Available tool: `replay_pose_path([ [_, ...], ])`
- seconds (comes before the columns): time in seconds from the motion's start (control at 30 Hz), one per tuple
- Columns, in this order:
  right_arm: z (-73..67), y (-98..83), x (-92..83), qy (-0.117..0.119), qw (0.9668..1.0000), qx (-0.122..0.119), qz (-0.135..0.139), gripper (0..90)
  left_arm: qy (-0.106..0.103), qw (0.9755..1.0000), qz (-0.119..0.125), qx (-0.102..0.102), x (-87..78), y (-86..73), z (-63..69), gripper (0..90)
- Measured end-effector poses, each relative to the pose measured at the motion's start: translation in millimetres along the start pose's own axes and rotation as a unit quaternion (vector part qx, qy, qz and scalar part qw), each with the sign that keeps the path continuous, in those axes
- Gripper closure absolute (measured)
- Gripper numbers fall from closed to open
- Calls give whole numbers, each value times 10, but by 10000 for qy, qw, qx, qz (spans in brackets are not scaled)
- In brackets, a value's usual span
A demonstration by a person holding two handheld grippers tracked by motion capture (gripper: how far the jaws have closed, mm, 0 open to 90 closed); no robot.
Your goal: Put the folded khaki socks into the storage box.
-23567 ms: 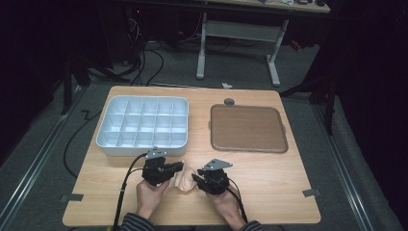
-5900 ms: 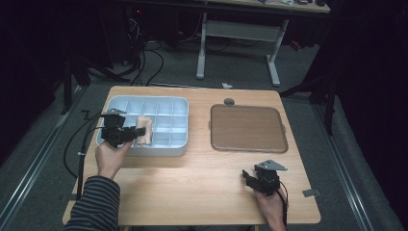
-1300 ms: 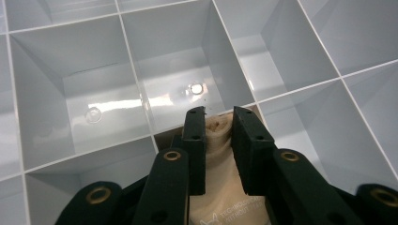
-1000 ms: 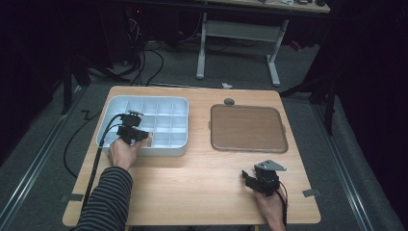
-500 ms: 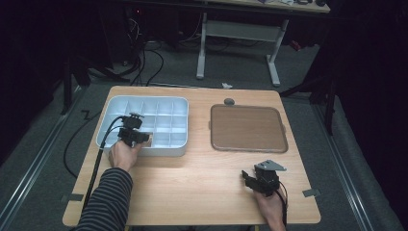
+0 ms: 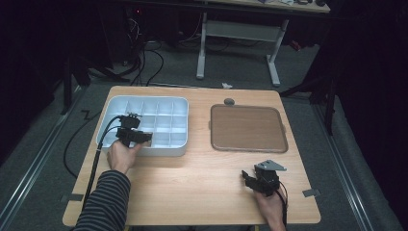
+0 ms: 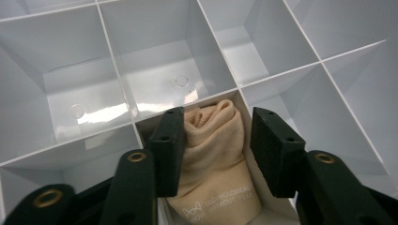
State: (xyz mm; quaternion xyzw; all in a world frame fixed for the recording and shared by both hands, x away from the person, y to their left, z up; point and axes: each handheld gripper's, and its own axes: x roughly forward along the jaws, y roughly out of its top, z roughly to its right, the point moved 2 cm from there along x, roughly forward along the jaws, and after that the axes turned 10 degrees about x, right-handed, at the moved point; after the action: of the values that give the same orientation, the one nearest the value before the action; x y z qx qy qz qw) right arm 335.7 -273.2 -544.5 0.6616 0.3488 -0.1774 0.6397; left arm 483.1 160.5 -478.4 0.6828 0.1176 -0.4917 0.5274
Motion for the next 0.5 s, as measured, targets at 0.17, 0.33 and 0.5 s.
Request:
replay_pose_path([
  [0.17, -1, 0, 0, 0, 10000, 8, -3, 417, -24, 9999, 134, 4, -60, 2, 1, 481],
  [0.33, -1, 0, 0, -1, 10000, 6, -3, 416, 38, 9995, 302, -25, -140, -2, -11, 442],
  [0.5, -2, 0, 0, -3, 10000, 4, -3, 416, 59, 9989, 468, -53, -238, 1, -25, 425],
])
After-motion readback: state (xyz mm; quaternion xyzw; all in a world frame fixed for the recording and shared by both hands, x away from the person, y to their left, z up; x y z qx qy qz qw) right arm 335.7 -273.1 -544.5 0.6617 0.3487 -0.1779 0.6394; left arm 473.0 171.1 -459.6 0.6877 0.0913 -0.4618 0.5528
